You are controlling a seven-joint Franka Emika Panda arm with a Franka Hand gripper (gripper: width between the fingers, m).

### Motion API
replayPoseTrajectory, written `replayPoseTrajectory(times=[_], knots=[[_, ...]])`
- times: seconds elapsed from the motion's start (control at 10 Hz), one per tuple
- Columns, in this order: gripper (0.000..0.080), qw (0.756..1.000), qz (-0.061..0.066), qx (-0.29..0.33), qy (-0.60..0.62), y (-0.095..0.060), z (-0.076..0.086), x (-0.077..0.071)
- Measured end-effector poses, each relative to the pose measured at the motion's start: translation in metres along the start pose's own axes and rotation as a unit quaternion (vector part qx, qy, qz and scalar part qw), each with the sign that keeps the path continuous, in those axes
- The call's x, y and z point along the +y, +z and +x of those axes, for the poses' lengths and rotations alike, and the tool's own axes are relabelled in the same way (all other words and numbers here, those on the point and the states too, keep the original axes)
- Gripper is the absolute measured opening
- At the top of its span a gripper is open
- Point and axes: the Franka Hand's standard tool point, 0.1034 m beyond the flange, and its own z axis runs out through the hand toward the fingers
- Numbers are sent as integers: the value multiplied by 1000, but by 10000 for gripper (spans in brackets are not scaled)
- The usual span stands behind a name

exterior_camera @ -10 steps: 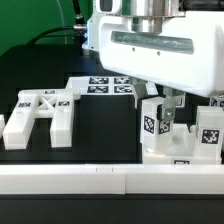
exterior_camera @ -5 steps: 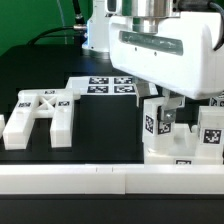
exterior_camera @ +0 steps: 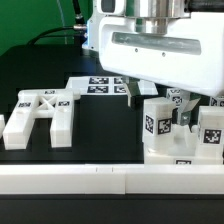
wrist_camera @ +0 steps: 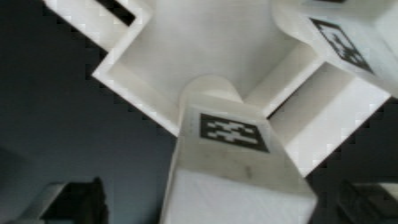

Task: Assemble chair

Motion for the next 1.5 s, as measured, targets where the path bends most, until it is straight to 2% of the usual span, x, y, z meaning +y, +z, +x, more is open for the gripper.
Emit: replayPoseTrajectory(times=[0.4,0.6,1.0,1.3,1.4,1.5], knots=[[649,988,1,1,-154,-1,0,-1],[649,967,1,8,-254,-1,-1,-4],[649,934,-2,14,-356,-1,-2,-6],[649,890,-13,17,-455,-1,-1,-5],[649,863,-19,18,-504,-1,0,-4],[649,860,-21,18,-510,-1,0,-3]])
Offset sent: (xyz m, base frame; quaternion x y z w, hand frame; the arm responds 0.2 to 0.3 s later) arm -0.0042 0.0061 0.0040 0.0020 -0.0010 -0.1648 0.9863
